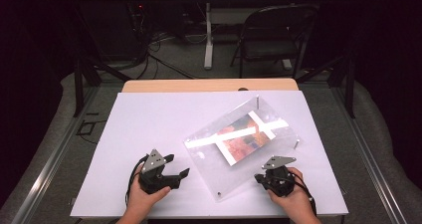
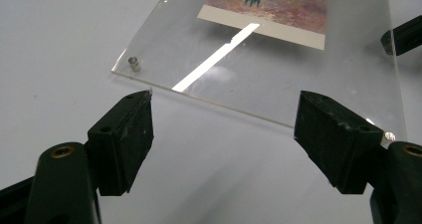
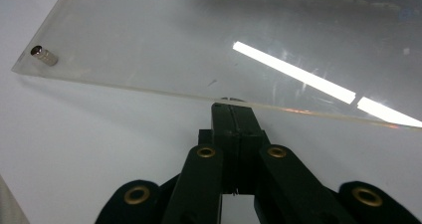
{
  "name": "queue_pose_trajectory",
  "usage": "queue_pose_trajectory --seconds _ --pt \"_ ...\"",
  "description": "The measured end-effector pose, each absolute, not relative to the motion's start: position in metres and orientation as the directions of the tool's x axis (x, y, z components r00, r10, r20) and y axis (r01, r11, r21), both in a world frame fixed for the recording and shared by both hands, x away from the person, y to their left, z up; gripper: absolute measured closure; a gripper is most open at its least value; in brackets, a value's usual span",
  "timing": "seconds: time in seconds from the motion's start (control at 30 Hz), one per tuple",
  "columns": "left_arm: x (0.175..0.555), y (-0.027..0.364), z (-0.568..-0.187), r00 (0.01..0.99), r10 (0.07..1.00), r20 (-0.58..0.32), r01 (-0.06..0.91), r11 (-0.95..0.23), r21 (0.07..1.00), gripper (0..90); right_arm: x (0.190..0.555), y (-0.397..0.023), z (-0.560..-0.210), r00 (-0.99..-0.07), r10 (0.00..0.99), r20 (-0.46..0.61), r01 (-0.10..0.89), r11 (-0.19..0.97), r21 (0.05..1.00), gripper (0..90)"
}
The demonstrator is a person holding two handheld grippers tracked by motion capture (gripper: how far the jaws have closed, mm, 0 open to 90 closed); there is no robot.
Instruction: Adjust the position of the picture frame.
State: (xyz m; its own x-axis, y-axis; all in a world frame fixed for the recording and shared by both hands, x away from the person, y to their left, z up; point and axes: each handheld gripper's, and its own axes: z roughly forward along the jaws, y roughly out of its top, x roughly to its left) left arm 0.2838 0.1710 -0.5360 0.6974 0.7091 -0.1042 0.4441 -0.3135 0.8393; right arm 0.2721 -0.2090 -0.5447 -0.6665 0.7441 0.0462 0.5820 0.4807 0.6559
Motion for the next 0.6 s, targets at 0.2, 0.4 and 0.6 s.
queue_pose_trajectory --seconds 0.2,0.4,0.6 --pt "0.281 0.176 -0.536 0.685 0.721 -0.104 0.449 -0.306 0.839 23.6 0.276 -0.202 -0.547 -0.686 0.725 0.06 0.587 0.503 0.634 90.0" --pt "0.277 0.182 -0.536 0.668 0.737 -0.102 0.455 -0.296 0.84 23.6 0.282 -0.193 -0.547 -0.701 0.707 0.092 0.596 0.51 0.621 90.0" --pt "0.275 0.186 -0.536 0.664 0.74 -0.106 0.461 -0.294 0.837 24.2 0.285 -0.182 -0.546 -0.719 0.685 0.115 0.59 0.515 0.622 90.0"
